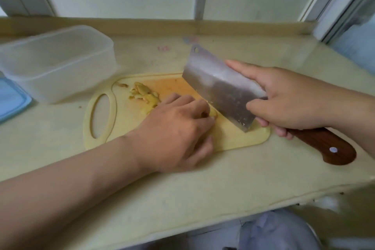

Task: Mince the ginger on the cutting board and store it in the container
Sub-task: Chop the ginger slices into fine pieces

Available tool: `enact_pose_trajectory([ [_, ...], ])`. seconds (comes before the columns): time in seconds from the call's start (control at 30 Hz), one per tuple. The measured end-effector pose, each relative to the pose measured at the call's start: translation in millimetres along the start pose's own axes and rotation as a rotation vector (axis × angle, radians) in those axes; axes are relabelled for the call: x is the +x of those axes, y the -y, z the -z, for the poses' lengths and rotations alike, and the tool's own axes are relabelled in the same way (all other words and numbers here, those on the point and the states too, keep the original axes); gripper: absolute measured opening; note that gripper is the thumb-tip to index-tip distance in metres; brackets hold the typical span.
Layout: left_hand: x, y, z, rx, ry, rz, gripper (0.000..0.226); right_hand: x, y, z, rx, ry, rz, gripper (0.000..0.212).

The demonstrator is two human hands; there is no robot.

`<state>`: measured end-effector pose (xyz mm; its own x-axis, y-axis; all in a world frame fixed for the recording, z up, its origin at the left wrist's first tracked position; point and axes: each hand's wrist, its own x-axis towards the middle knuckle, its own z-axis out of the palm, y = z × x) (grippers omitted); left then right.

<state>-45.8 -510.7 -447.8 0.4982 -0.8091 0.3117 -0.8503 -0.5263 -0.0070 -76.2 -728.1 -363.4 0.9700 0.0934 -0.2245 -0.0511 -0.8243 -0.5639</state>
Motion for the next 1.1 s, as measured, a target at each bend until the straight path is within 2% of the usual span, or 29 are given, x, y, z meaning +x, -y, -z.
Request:
enact_pose_trajectory([
  [0.27, -4.0, 5.5, -0.5, 0.027, 0.033, 0.008, 0.051, -15.7, 7.7, -11.5, -0.179, -0.039, 0.013, 0.093],
  [0.5, -7.5, 7.7, -2.4, 0.015, 0.045, 0.036, 0.056, -5.2, 25.8, -12.8, -0.278, 0.066, -0.083, 0.098],
  [0.63, -6.8, 7.9, -1.7, 0.018, 0.061, 0.039, 0.059, -4.2, 25.0, -13.5, -0.205, 0.07, -0.139, 0.101],
  [0.77, -6.6, 8.6, -3.0, 0.013, 0.063, 0.033, 0.057, -12.5, 21.8, -20.6, -0.102, 0.003, -0.113, 0.101],
  [0.93, -7.7, 10.9, -4.9, -0.007, 0.047, 0.021, 0.056, -28.2, 16.0, -30.7, -0.117, -0.106, -0.022, 0.099],
  [1.1, -8.3, 11.5, -5.2, -0.02, 0.042, 0.018, 0.056, -29.2, 15.7, -29.4, -0.17, -0.086, -0.024, 0.097],
])
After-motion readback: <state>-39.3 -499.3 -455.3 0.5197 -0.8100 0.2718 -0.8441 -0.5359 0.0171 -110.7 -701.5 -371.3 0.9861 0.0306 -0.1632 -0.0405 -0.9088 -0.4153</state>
